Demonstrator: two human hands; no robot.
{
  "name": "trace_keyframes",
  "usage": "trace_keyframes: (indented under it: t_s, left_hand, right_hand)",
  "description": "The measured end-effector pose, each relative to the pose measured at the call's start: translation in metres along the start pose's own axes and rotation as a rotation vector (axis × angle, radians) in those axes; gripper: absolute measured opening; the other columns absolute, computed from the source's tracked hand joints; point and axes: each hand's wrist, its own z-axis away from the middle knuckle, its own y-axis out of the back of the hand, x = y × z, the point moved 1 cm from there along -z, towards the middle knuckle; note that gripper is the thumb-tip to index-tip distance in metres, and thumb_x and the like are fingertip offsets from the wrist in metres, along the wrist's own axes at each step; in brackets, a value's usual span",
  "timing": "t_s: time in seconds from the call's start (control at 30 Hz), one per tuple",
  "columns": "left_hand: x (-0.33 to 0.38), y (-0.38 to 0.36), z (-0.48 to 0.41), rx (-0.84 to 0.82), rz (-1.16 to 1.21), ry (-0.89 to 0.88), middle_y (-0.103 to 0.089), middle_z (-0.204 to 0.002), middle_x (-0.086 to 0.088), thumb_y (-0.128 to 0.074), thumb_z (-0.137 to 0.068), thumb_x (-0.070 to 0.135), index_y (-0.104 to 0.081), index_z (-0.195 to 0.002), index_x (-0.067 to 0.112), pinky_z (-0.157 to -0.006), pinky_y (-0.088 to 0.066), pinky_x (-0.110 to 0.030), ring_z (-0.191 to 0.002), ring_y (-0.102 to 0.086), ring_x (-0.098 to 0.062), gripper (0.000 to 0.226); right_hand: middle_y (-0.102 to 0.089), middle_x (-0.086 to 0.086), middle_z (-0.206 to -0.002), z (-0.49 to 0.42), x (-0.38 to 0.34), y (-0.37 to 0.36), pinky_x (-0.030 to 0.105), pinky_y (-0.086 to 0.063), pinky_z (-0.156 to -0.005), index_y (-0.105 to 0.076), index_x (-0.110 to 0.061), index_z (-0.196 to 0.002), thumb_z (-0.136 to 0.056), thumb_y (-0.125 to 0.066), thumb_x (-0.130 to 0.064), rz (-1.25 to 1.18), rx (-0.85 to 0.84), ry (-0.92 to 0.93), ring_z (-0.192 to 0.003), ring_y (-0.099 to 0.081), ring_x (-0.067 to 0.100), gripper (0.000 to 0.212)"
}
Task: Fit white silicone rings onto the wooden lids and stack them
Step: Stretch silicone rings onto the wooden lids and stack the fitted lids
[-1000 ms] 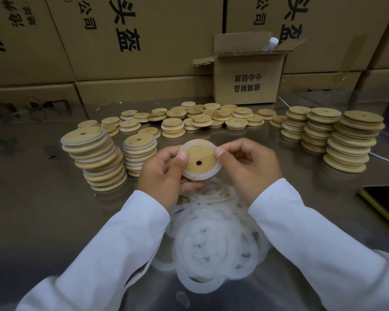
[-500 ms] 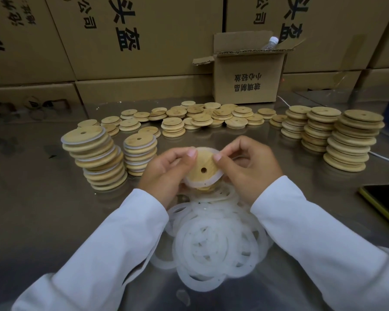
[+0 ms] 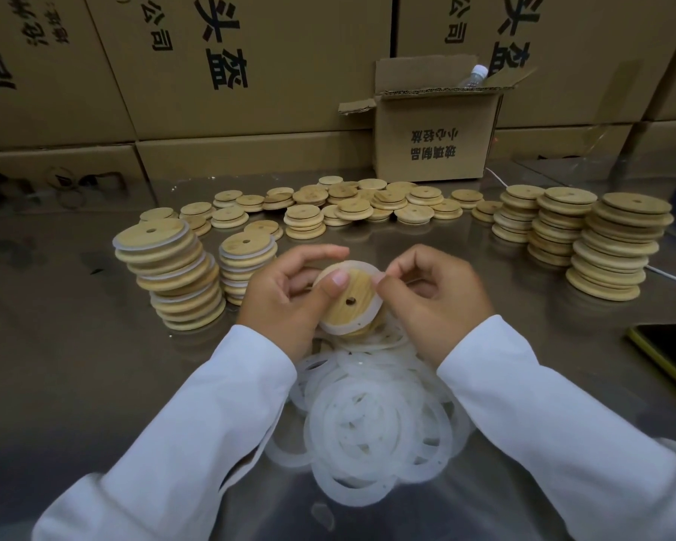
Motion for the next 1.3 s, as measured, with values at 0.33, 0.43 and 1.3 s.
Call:
trace_keyframes:
  t_s: [0.33, 0.43, 1.3]
  left_hand:
    - [0.005, 0.006, -0.003, -0.01, 0.01, 0.013, -0.073, -0.074, 0.002, -0.064, -0.075, 0.018, -0.066, -0.084, 0.022, -0.051, -0.052, -0.022, -0.069, -0.068, -0.01, 0.01]
    - [0.008, 0.008, -0.003, 0.0, 0.016, 0.011, -0.073, -0.073, 0.003, -0.063, -0.069, 0.024, -0.065, -0.086, 0.022, -0.052, -0.054, -0.025, -0.07, -0.069, -0.011, 0.017]
    - [-0.004, 0.005, -0.003, 0.008, -0.141, 0.027, -0.073, -0.076, 0.004, -0.065, -0.08, 0.018, -0.062, -0.099, 0.027, -0.072, -0.056, -0.023, -0.079, -0.069, -0.01, 0.021]
  right_hand:
    - [-0.066, -0.009, -0.072, -0.002, -0.005, 0.01, 0.02, -0.045, -0.065, -0.066, -0.023, -0.067, -0.082, -0.067, -0.024, 0.0, -0.126, -0.068, -0.072, -0.061, 0.008, 0.015]
    - [-0.068, -0.006, -0.076, -0.002, -0.006, 0.011, 0.026, -0.05, -0.069, -0.067, -0.022, -0.069, -0.082, -0.067, -0.025, -0.005, -0.149, -0.076, -0.077, -0.062, 0.013, 0.013]
    - [-0.069, -0.008, -0.061, 0.006, -0.002, 0.0, 0.028, -0.055, -0.069, -0.064, -0.027, -0.052, -0.066, -0.08, -0.017, -0.033, 0.105, -0.145, -0.064, -0.067, 0.008, 0.024]
